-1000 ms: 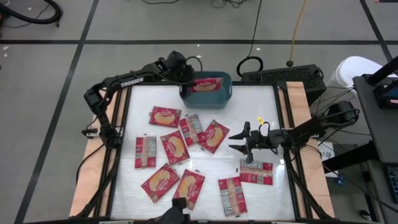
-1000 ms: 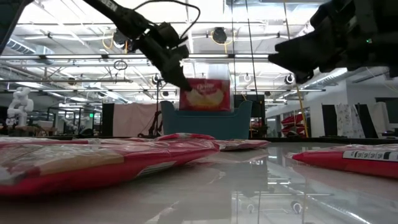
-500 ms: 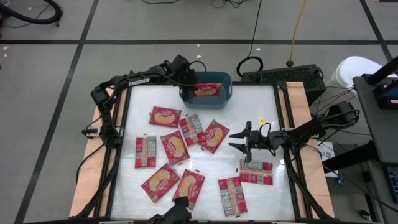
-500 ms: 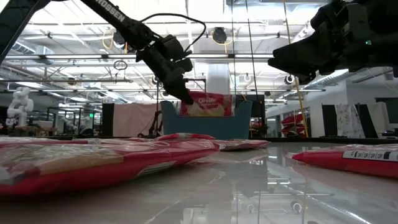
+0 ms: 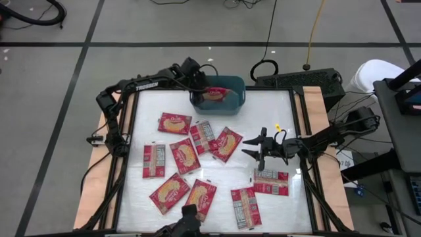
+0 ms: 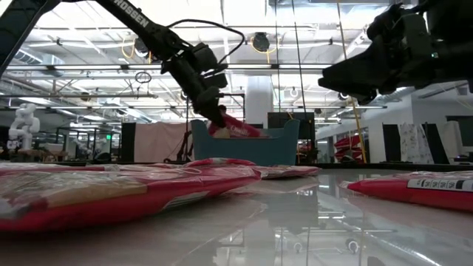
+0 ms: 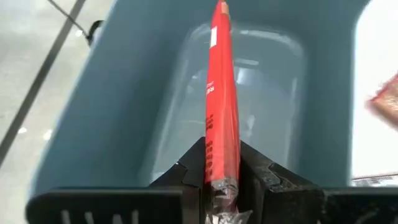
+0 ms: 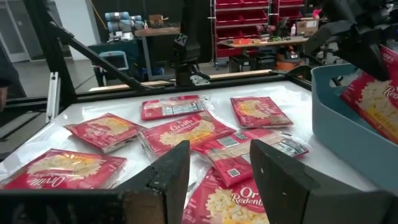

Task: Sort popcorn bags into baskets
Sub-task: Put the red popcorn bag into the green bin

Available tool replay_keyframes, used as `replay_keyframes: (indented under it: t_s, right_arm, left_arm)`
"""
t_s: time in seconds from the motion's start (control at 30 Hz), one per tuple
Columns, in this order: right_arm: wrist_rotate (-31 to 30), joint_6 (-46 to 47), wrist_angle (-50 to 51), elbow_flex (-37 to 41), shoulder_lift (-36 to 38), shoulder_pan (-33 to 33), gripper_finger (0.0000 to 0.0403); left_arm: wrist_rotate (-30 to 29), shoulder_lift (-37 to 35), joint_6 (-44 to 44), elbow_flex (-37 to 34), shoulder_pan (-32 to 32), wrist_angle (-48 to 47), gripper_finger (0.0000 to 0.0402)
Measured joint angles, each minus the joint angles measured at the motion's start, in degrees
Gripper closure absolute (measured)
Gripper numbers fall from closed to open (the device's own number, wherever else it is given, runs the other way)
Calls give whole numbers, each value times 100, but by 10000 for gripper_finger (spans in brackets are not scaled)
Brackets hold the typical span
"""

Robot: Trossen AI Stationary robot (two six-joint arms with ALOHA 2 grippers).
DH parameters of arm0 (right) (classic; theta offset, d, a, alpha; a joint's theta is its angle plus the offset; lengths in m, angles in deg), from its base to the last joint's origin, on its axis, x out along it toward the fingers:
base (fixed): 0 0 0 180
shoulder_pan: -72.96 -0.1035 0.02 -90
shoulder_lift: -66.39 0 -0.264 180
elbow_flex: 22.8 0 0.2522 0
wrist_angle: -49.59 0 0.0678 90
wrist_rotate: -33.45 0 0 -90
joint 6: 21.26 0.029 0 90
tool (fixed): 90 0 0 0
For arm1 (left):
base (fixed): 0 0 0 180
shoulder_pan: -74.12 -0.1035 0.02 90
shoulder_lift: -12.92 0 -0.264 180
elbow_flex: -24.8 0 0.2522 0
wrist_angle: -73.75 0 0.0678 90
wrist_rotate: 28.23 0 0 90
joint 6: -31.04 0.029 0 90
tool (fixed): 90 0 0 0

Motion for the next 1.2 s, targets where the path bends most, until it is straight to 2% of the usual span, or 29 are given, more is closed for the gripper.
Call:
replay_keyframes:
  t_s: [0.3,0.57,0.8,0.87,1.0,1.2]
  right_arm:
    - [0,42,-11,0,0,0,243]
    - [0,46,-12,0,0,0,243]
    - [2,86,-11,0,0,0,243]
    - [1,86,-12,0,0,0,243]
    - [2,86,-12,0,0,0,243]
    - [2,86,-12,0,0,0,243]
  left_arm:
    - [-25,0,-105,0,0,48,342]
    - [-570,0,-343,0,0,158,341]
    - [-605,0,-619,0,-16,199,341]
    - [-455,0,-651,0,-22,180,342]
    - [333,0,-698,-2,-49,64,371]
    - [195,0,-712,-2,-56,47,375]
